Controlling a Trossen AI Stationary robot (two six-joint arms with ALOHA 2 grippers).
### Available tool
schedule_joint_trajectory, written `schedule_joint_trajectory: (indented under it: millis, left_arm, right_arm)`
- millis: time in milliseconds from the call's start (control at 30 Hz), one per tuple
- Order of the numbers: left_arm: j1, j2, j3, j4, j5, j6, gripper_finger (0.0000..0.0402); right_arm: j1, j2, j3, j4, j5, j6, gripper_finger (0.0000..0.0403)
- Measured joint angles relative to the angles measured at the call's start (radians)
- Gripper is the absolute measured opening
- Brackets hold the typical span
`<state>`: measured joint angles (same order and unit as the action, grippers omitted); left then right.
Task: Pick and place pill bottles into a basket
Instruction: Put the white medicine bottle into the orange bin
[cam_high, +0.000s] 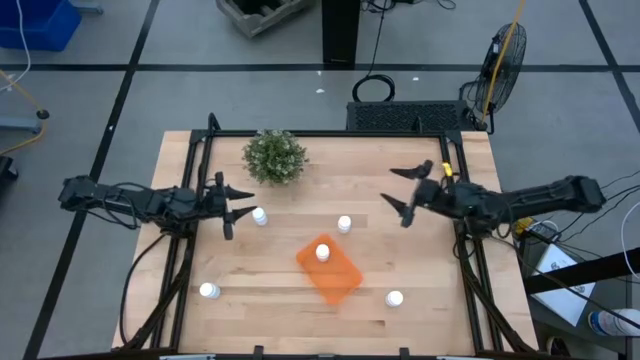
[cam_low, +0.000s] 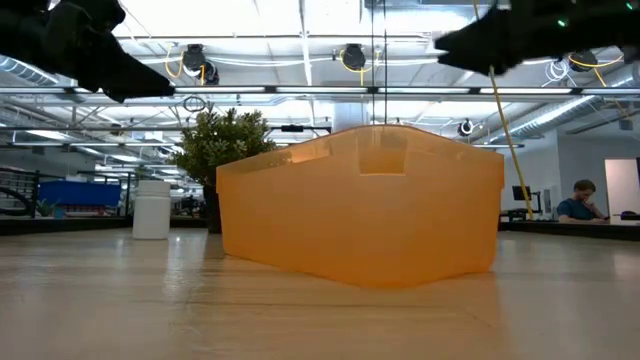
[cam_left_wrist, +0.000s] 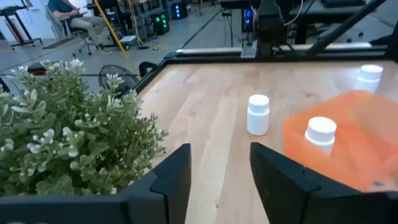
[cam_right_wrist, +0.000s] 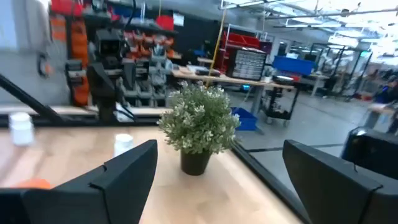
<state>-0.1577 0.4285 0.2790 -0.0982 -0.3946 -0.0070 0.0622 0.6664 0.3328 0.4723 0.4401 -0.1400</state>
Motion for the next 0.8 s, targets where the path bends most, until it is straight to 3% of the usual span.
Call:
schedule_joint_trajectory:
  millis: [200, 400, 800]
  left_arm:
    - [0.000, 0.004, 0.000, 0.049, 0.000, -0.044, 0.0178]
    - [0.000, 0.004, 0.000, 0.049, 0.001, -0.082, 0.0166]
    - [0.000, 0.029, 0.013, -0.006, 0.047, -0.188, 0.0135]
  right_arm:
    - [-0.071, -0.235, -0.131, -0.047, -0.123, 0.082, 0.0336]
    - [-0.114, -0.379, -0.205, -0.167, -0.132, 0.140, 0.0336]
    - [-0.140, -0.440, -0.240, -0.209, -0.132, 0.166, 0.0325]
